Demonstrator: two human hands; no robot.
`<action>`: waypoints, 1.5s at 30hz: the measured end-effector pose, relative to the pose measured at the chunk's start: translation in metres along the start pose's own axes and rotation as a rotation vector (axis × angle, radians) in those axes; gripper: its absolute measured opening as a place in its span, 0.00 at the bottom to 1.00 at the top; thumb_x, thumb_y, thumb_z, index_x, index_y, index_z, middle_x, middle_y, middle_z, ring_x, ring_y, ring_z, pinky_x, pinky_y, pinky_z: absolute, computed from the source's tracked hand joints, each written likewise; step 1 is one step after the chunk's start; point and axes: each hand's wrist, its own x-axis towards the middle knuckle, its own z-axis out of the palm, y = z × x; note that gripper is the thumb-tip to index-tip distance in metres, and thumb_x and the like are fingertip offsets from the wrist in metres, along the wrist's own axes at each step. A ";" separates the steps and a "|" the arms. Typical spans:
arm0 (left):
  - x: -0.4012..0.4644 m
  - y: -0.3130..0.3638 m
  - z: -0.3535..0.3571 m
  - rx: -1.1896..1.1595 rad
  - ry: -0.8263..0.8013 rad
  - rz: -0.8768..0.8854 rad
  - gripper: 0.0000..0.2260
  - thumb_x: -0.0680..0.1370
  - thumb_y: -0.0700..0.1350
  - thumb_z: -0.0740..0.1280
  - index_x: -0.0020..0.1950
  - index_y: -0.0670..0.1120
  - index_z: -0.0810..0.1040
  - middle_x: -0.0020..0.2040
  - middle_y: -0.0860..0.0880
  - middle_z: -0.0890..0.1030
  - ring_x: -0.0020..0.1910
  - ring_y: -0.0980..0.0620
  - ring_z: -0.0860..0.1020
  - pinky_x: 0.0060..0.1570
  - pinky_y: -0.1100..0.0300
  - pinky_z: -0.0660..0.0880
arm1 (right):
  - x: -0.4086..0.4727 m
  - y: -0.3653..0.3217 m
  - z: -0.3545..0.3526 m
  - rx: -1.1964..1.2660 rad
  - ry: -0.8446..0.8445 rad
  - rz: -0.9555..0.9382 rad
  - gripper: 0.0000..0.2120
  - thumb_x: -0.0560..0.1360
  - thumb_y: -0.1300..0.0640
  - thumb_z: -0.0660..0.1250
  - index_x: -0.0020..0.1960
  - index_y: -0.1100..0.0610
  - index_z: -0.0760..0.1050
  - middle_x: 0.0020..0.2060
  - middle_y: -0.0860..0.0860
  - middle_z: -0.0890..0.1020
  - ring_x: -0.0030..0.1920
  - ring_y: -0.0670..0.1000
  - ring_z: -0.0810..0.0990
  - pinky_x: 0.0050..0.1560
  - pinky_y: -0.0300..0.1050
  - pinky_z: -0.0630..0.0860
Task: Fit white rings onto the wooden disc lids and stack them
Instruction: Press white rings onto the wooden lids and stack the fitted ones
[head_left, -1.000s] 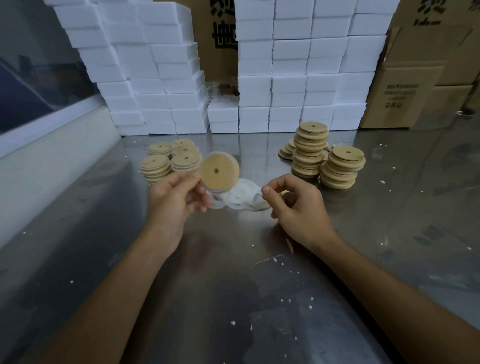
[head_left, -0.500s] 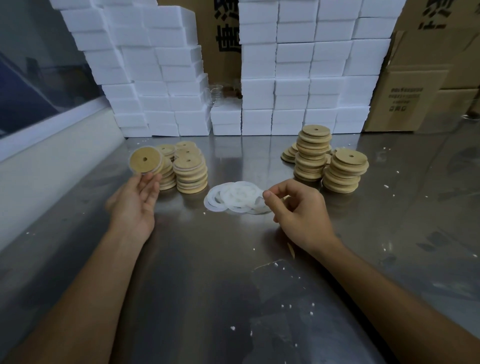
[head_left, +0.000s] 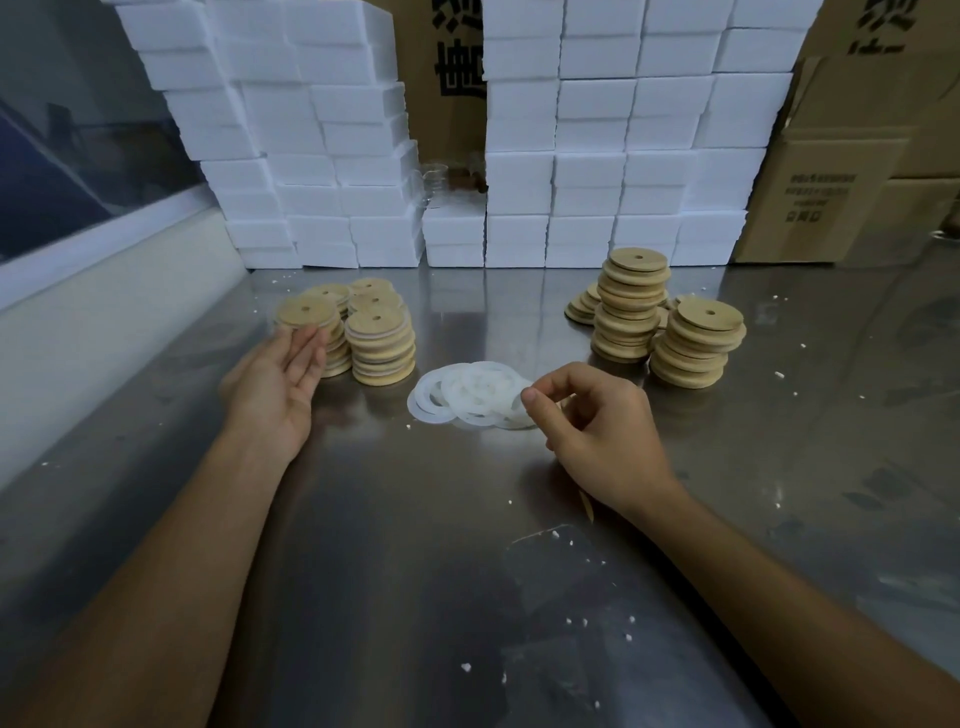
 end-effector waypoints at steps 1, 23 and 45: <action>0.000 0.000 0.000 0.002 0.003 0.004 0.04 0.82 0.39 0.62 0.50 0.40 0.75 0.34 0.49 0.85 0.38 0.54 0.85 0.40 0.66 0.80 | 0.000 0.000 0.000 -0.004 -0.003 0.000 0.04 0.77 0.55 0.71 0.44 0.54 0.81 0.31 0.36 0.80 0.28 0.49 0.80 0.35 0.46 0.78; -0.065 -0.040 0.016 1.367 -0.269 0.731 0.07 0.74 0.43 0.69 0.36 0.49 0.75 0.25 0.52 0.71 0.27 0.49 0.71 0.31 0.57 0.69 | -0.001 -0.009 0.002 -0.120 0.168 -0.073 0.04 0.77 0.57 0.70 0.45 0.57 0.81 0.35 0.45 0.82 0.36 0.46 0.80 0.38 0.44 0.77; -0.095 -0.061 0.033 1.665 -0.754 0.791 0.07 0.79 0.51 0.65 0.53 0.55 0.82 0.42 0.56 0.70 0.44 0.51 0.74 0.41 0.54 0.73 | 0.010 0.007 -0.006 -0.404 0.046 0.339 0.28 0.69 0.49 0.77 0.65 0.52 0.74 0.61 0.51 0.78 0.63 0.56 0.70 0.63 0.52 0.72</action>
